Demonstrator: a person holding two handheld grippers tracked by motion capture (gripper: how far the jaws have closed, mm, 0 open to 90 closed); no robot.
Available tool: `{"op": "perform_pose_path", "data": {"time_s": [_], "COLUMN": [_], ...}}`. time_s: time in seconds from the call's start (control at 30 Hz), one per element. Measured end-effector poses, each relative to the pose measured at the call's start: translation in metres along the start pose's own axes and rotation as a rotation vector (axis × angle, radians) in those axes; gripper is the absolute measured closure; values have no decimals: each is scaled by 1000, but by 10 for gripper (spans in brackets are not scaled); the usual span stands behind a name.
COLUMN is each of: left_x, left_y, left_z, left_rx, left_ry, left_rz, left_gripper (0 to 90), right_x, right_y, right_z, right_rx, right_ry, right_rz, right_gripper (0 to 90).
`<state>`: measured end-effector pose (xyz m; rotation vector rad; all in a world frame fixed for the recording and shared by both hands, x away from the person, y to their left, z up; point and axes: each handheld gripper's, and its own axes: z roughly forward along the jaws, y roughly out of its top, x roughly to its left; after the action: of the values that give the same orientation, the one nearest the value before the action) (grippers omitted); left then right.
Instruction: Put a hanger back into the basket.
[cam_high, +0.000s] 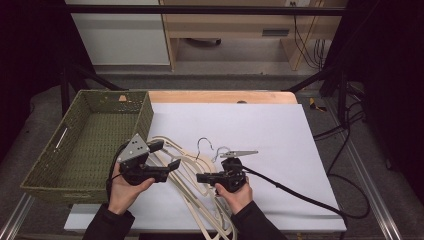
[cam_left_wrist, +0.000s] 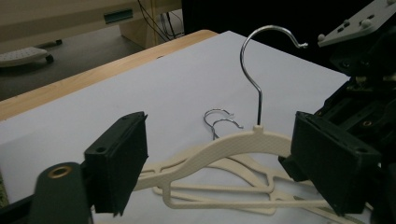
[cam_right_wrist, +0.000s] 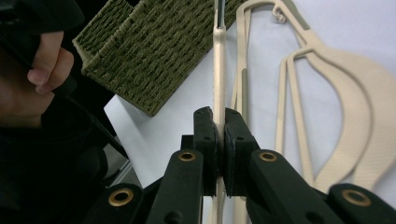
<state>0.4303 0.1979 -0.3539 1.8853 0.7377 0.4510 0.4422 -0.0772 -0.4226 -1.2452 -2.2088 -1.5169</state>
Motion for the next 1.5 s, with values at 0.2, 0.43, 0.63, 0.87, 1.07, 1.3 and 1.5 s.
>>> {"op": "perform_pose_path", "data": {"time_s": [0.2, 0.43, 0.63, 0.87, 1.07, 1.3, 1.5], "left_x": [-3, -12, -28, -42, -44, -45, -47], "left_y": [1, 2, -3, -8, -12, -14, -14], "left_z": [3, 10, 26, 38, 42, 44, 43], "left_rx": [28, 61, 136, 205, 238, 279, 296], "left_ry": [-34, -108, -178, -220, -257, -265, -266], "left_rz": [12, 41, 62, 111, 120, 138, 156], "left_gripper": [104, 103, 148, 256, 526, 619, 673], "right_x": [3, 2, -2, -2, 1, -1, -1], "right_y": [7, 8, 3, -5, -7, -8, -7], "right_z": [-21, -44, -54, -54, -58, -55, -57], "right_rx": [21, 91, 93, 125, 149, 178, 183], "right_ry": [9, 46, 80, 117, 149, 149, 132], "right_rz": [-117, -241, -274, -320, -356, -361, -363], "right_gripper": [870, 870, 869, 870, 870, 869, 851]}}
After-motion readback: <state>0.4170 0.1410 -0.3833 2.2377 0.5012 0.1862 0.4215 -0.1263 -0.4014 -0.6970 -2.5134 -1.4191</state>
